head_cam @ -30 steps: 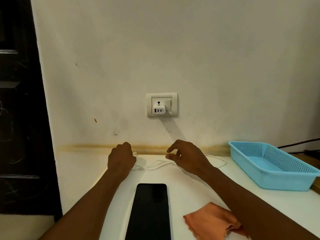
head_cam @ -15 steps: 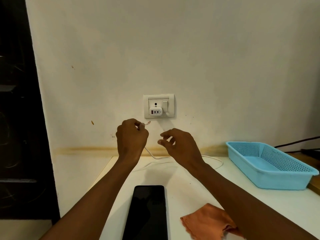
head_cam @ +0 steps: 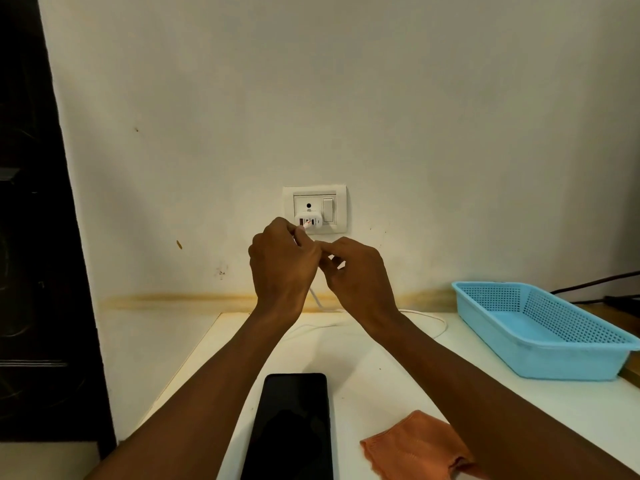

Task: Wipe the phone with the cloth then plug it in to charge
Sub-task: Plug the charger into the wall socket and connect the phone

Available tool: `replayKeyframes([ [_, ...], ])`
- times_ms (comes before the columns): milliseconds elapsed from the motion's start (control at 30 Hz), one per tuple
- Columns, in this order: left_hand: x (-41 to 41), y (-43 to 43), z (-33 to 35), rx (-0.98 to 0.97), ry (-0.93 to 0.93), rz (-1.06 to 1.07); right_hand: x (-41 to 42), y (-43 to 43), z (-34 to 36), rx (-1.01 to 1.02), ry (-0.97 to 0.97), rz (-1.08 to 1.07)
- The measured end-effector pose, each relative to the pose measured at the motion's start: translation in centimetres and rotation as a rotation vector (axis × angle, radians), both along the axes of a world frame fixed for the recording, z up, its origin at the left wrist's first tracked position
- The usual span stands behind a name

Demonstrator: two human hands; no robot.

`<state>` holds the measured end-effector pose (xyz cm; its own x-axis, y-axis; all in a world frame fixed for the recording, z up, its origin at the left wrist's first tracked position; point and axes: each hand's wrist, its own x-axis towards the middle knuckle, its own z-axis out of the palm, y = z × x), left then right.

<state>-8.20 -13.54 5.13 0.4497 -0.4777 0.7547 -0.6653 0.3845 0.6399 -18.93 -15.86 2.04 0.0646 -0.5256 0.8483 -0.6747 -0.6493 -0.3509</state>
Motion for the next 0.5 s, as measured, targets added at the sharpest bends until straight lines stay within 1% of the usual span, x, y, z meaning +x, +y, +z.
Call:
replayKeyframes([
  [333,-0.8,-0.2,0.3,0.028,-0.026,0.038,-0.2,0.2,0.3,-0.090,-0.002,0.064],
  [500,-1.5,-0.3,0.7,0.056,-0.055,0.045,-0.2,-0.2,0.3,-0.080,-0.005,0.052],
])
